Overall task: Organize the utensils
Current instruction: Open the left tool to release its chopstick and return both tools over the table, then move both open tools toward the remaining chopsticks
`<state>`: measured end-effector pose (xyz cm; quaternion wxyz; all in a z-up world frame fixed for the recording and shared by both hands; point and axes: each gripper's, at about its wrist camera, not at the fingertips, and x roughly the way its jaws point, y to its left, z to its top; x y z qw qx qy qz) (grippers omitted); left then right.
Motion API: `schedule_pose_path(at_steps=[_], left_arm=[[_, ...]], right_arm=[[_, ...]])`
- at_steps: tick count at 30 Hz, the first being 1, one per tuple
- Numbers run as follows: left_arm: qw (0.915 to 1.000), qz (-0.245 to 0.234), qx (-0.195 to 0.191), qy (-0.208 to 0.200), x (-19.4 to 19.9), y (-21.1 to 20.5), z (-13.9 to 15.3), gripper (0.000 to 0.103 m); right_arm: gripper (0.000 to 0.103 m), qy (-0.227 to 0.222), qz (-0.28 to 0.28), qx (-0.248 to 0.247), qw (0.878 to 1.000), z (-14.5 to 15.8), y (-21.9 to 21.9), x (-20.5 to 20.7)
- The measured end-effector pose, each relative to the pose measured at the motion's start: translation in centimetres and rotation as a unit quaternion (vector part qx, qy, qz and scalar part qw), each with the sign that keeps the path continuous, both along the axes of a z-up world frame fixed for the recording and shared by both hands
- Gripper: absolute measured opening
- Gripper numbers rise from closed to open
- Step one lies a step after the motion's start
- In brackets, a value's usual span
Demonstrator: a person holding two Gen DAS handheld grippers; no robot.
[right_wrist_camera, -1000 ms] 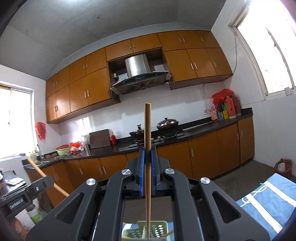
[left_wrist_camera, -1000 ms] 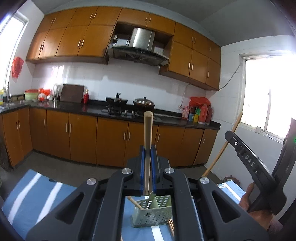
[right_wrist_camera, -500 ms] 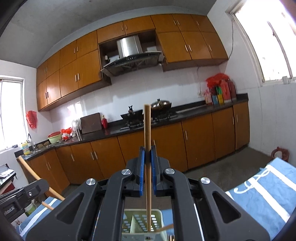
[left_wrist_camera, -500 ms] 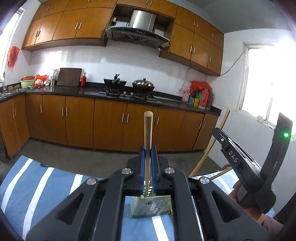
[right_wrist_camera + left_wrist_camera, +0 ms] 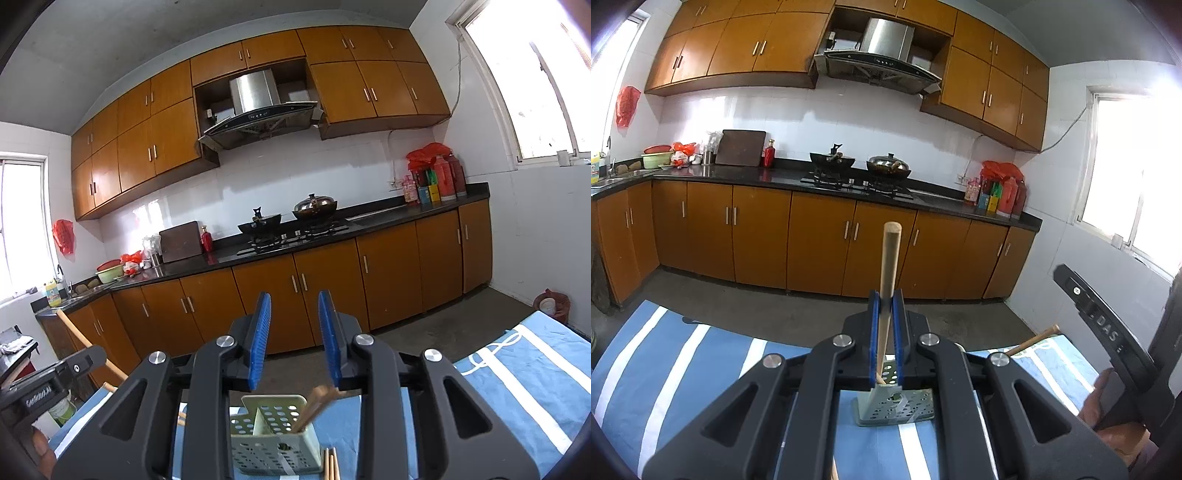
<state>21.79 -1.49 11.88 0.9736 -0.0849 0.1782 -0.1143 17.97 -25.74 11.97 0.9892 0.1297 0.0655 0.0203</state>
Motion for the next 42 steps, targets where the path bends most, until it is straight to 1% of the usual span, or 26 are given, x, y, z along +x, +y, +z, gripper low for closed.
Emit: schedule_pose_path(at_steps=[3,8,13,16,19,21,22,24,25,26,27,29,31,33,37,40,42], left_arm=[[1.0,0.004,-0.003,-0.006,-0.8,0.3,0.4,0.01],[0.9999,0.009,-0.004,-0.011,-2.0,0.5,1.0,0.01],[0.9999,0.009,-0.007,-0.013,-3.2,1.0,1.1,0.01],[0.9999,0.014,-0.006,-0.008,-4.3,1.8,0.6,0.01],[0.9997,0.021,-0.004,0.009,-5.7,3.1,-1.2,0.01],[0.9991,0.027,0.005,0.033,-6.4,4.0,-3.2,0.011],[0.9985,0.029,0.011,0.046,-6.5,4.3,-4.2,0.014],[0.9962,0.027,0.026,0.079,-6.6,4.7,-6.6,0.015],[0.9947,0.025,0.03,0.095,-6.5,4.8,-7.9,0.015],[0.9923,0.024,0.035,0.117,-6.5,5.0,-9.6,0.015],[0.9905,0.024,0.04,0.129,-6.6,5.1,-10.7,0.015],[0.9858,0.019,0.044,0.161,-6.6,5.4,-13.2,0.015],[0.9825,0.015,0.044,0.18,-6.8,5.6,-14.9,0.015],[0.9797,0.012,0.047,0.195,-7.2,5.5,-16.4,0.015],[0.9756,0.001,0.049,0.214,-7.5,5.6,-18.2,0.015],[0.9729,-0.011,0.048,0.226,-7.5,5.4,-19.2,0.015],[0.9712,-0.018,0.048,0.233,-7.2,5.0,-19.6,0.015]], right_arm=[[0.028,0.004,-0.001,0.002,1.0,0.2,-0.5,-1.2],[0.029,0.009,-0.003,0.003,1.0,0.2,-1.2,-3.0],[0.029,0.033,-0.003,0.003,0.999,-1.0,-2.1,-4.7],[0.029,0.061,-0.003,0.004,0.998,-2.8,-2.7,-5.5],[0.029,0.105,-0.001,0.0,0.994,-5.7,-2.8,-5.9],[0.029,0.147,0.006,-0.004,0.989,-8.4,-2.9,-5.9],[0.029,0.166,0.012,-0.004,0.986,-9.6,-2.8,-5.8],[0.029,0.214,0.032,-0.006,0.976,-12.4,-2.4,-5.3],[0.029,0.242,0.044,-0.009,0.969,-14.1,-2.1,-5.0],[0.029,0.259,0.054,-0.011,0.964,-14.9,-1.6,-4.8],[0.028,0.281,0.067,-0.013,0.957,-16.2,-1.2,-4.6],[0.028,0.306,0.08,-0.02,0.948,-17.9,-0.5,-4.5],[0.028,0.324,0.089,-0.032,0.941,-19.2,0.1,-4.4],[0.028,0.334,0.089,-0.042,0.938,-20.1,0.6,-4.5],[0.026,0.349,0.084,-0.052,0.932,-21.1,0.9,-4.2],[0.019,0.354,0.082,-0.064,0.93,-21.4,0.9,-4.1],[0.008,0.353,0.076,-0.076,0.929,-21.3,0.9,-4.0]])
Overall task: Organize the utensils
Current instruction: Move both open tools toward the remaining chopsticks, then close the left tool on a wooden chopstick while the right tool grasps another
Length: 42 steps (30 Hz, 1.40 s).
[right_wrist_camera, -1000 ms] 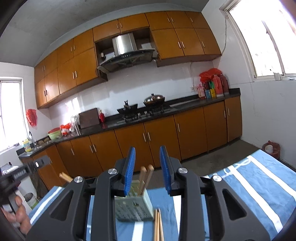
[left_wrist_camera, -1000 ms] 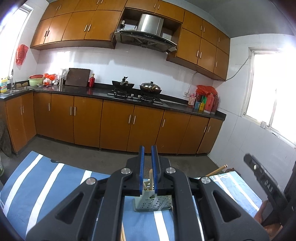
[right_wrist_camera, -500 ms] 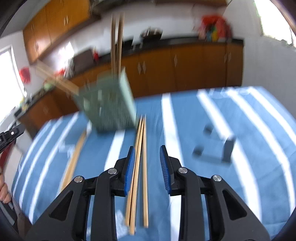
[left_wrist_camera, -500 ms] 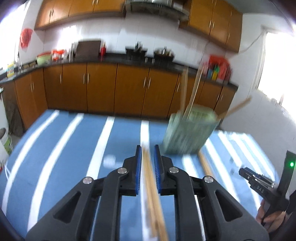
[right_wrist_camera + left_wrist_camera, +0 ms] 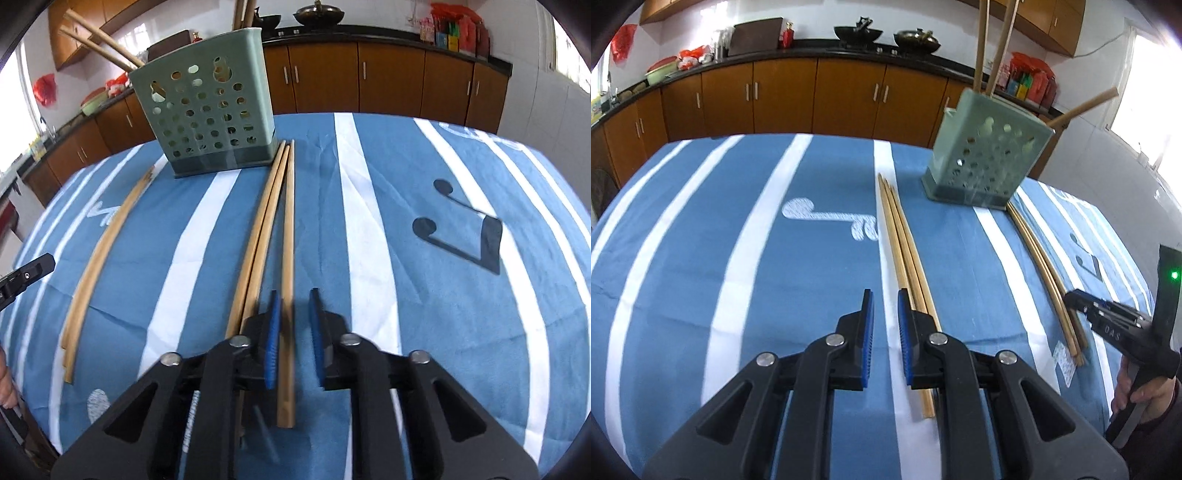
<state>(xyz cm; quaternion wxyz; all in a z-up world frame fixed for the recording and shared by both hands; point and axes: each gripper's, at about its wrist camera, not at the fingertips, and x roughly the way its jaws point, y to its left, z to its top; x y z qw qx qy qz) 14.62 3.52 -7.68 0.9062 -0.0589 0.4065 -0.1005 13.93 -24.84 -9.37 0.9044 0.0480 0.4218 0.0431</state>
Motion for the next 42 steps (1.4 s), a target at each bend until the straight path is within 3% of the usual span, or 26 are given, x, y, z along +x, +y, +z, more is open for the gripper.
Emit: schedule_pose_path(at_steps=[5,14,25,32,42], left_arm=[[0.9996,-0.022,0.004,0.019,0.1,-1.2,-1.3,0.014],[0.9981,-0.039,0.026,0.04,0.5,-2.7,-2.8,0.012],[0.997,-0.004,0.072,0.029,2.1,-2.9,-2.8,0.009],[0.996,0.038,0.074,0.032,4.0,-0.3,-2.6,0.008],[0.9971,0.044,0.058,0.023,4.4,0.8,-2.6,0.009]], right_arm=[[0.008,0.001,-0.037,0.011,0.999,-0.1,-1.2,0.7],[0.008,-0.002,-0.033,0.007,0.999,-0.2,-1.2,0.9],[0.008,-0.005,-0.016,0.001,1.0,-0.3,-0.1,0.9],[0.008,-0.007,-0.03,0.002,1.0,-0.3,-0.2,2.0],[0.008,-0.007,-0.039,-0.001,0.999,-0.3,-0.2,2.6]])
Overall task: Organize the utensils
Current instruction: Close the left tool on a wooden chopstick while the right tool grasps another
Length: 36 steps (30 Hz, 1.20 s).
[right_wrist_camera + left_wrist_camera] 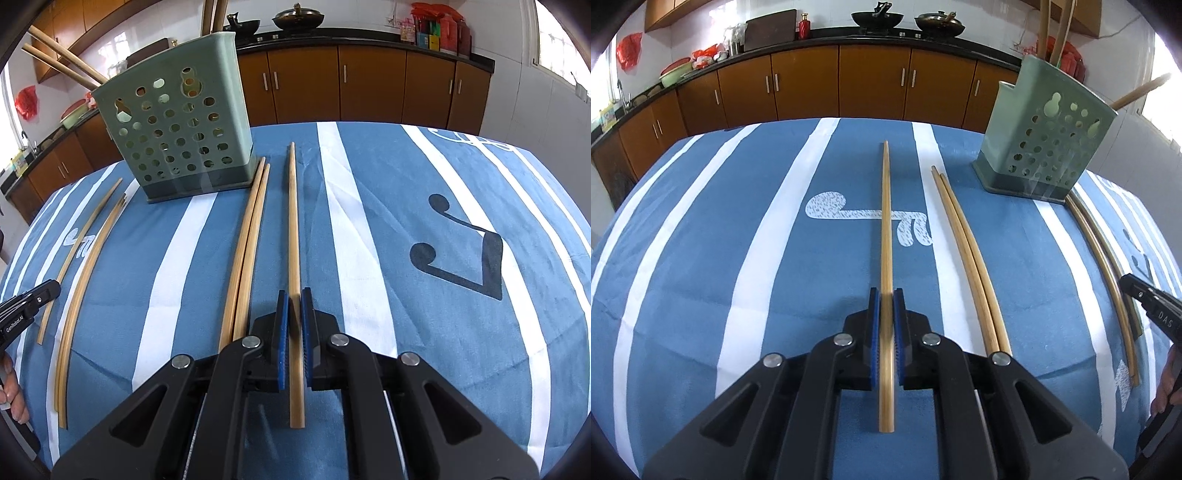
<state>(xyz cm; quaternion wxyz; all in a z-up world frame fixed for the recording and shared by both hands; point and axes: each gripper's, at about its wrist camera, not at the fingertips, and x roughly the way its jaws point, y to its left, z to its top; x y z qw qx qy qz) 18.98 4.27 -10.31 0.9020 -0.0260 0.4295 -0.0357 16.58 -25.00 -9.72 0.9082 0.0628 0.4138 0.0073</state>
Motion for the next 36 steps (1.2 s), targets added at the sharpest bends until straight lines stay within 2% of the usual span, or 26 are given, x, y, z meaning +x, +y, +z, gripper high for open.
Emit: schedule_pose_path(at_steps=[5,23,32,36], left_arm=[[0.9999,0.003,-0.016,0.001,0.0,0.38,-0.03,0.009],[0.9998,0.003,-0.022,0.001,-0.01,0.45,-0.01,0.01],[0.9999,0.004,-0.017,0.0,-0.04,0.36,0.02,0.01],[1.0,0.001,-0.003,0.001,-0.6,0.08,0.05,0.01]], right_arm=[[0.008,0.0,0.0,-0.001,1.0,-0.03,-0.01,-0.02],[0.008,-0.001,0.0,0.007,1.0,-0.11,-0.03,-0.01],[0.008,-0.001,0.0,0.007,1.0,-0.09,-0.09,-0.02],[0.008,-0.001,0.003,0.007,1.0,-0.09,-0.12,-0.75]])
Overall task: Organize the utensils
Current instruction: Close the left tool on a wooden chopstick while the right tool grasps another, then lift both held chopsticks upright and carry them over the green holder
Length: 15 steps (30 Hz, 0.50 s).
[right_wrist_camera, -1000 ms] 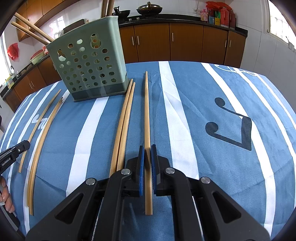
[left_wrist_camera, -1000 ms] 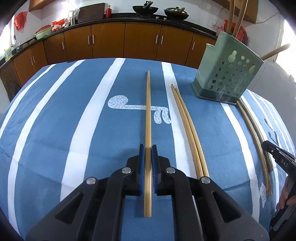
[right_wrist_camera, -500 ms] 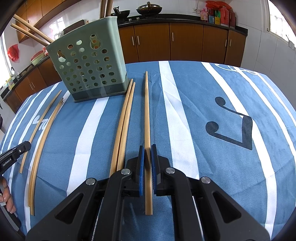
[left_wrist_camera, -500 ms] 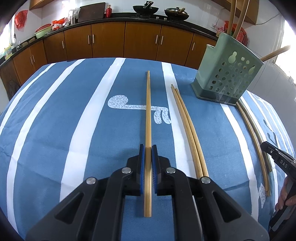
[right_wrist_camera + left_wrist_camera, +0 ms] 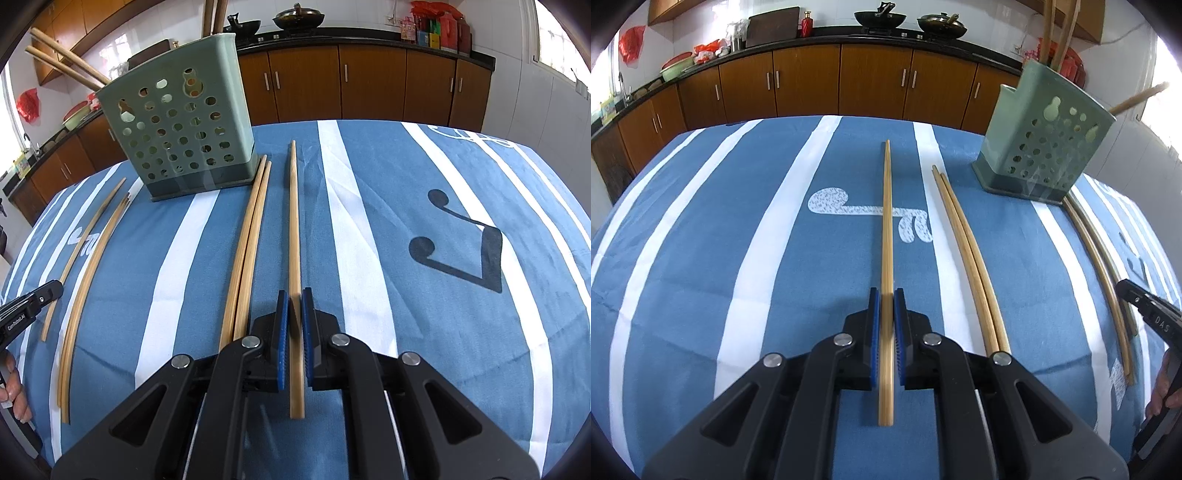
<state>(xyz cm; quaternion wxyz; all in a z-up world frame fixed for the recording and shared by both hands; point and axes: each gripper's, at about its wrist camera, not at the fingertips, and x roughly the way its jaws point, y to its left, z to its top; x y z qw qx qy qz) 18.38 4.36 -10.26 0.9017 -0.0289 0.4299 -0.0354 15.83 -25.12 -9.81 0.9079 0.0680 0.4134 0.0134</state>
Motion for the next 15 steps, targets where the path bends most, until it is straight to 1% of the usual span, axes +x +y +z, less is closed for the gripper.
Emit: schedule_pose_path(at_steps=[4,10,12,15], left_arm=[[1.0,-0.004,0.005,0.0,-0.7,-0.2,0.0,0.01],[0.9998,-0.011,0.013,0.004,-0.9,-0.3,0.1,0.008],[0.9998,-0.013,0.011,0.004,-1.1,-0.3,0.4,0.008],[0.9998,-0.013,0.01,-0.008,-1.6,0.0,1.4,0.008]], right_arm=[[0.008,0.0,0.005,0.002,1.0,0.0,0.0,-0.7],[0.008,-0.003,0.005,0.018,1.0,0.2,-0.4,-0.9],[0.008,-0.018,0.003,0.022,1.0,0.9,-0.6,-1.4],[0.008,-0.042,0.0,0.029,0.999,2.3,-0.9,-1.9]])
